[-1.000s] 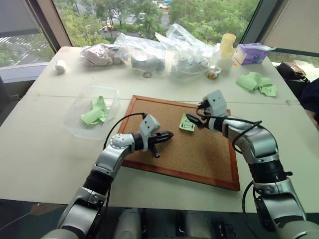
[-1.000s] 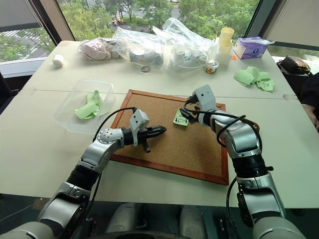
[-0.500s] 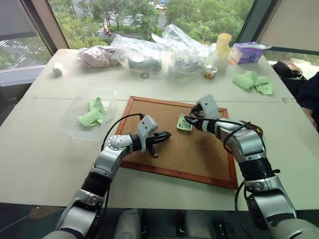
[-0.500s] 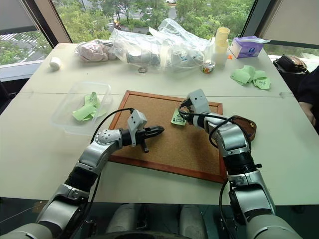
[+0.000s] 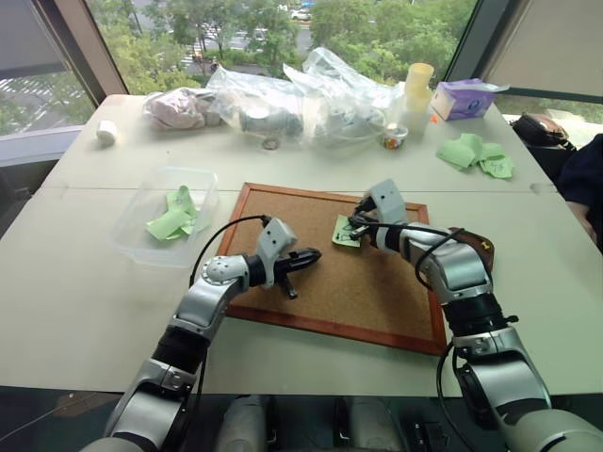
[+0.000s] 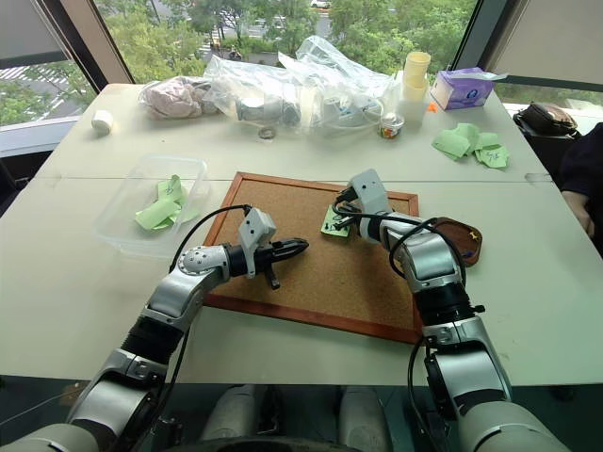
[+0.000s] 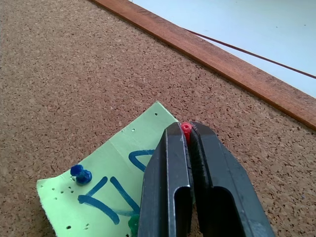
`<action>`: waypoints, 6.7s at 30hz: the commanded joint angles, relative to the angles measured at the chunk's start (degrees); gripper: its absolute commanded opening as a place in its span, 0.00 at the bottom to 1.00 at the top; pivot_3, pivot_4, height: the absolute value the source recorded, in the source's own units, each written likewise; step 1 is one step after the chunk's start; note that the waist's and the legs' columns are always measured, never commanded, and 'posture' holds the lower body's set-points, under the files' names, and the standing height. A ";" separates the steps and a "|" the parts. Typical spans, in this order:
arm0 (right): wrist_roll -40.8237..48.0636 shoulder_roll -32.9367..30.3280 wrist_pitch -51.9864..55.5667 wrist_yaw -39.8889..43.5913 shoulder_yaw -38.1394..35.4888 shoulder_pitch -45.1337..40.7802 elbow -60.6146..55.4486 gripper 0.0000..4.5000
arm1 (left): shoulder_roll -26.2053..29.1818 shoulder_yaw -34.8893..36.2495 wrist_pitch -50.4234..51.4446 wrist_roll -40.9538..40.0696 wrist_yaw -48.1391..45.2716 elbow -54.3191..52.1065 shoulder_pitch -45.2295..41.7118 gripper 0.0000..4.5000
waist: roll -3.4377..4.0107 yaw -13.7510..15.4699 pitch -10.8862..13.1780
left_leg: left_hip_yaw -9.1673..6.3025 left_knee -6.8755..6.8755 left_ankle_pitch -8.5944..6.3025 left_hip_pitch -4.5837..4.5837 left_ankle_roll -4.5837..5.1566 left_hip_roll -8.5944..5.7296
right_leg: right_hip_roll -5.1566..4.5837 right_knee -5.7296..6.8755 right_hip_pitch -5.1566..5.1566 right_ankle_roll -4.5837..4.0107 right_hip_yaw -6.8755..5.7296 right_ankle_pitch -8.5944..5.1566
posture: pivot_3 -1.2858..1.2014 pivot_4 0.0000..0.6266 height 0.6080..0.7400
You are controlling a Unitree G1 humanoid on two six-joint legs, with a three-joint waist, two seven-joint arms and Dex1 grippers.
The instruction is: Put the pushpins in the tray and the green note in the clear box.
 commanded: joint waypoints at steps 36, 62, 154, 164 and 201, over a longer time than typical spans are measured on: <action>10.36 -6.54 16.53 -7.45 -35.17 24.20 -22.62 0.02 | 0.65 -1.15 -2.15 3.70 1.41 8.80 0.06 0.00 | 0.70 0.19 -0.60 | -0.15 -0.12 -0.30 0.63 0.51 0.07 | -0.14 -0.02 0.52 -0.05 0.05 0.00 | 0.52 0.24 1.00; 17.95 -5.75 19.50 -4.03 -17.58 15.66 -34.22 0.87 | 0.69 -0.92 -2.24 3.75 1.90 8.93 -0.10 0.00 | 0.62 0.17 -0.55 | -0.14 -0.30 -0.32 0.64 0.53 0.07 | -0.24 -0.09 0.42 -0.16 0.06 -0.06 | 0.52 0.24 1.00; 19.60 -11.65 13.54 -4.41 -28.70 23.43 -32.29 0.99 | 0.82 -1.55 -3.35 4.64 2.71 10.53 -0.39 0.00 | 0.51 0.31 -0.50 | -0.03 -0.79 -0.25 0.67 0.43 0.03 | -0.30 -0.27 0.21 -0.26 0.11 -0.10 | 0.52 0.24 1.00; 19.05 -7.61 11.63 -1.19 -13.21 15.46 -30.85 0.99 | 1.10 -1.20 -3.05 4.56 2.75 9.90 -0.10 0.00 | 0.51 0.34 -0.50 | -0.04 -0.79 -0.25 0.67 0.43 0.05 | -0.30 -0.26 0.11 -0.27 0.11 -0.11 | 0.52 0.24 1.00; 3.64 -1.61 0.26 2.92 -0.92 7.72 -18.93 0.02 | 2.15 -0.16 -1.26 4.31 5.02 6.18 2.48 0.00 | 0.40 -0.01 -0.42 | 0.00 -0.85 -0.24 0.52 0.41 0.07 | -0.30 -0.25 0.02 -0.15 0.10 -0.03 | 0.52 0.24 1.00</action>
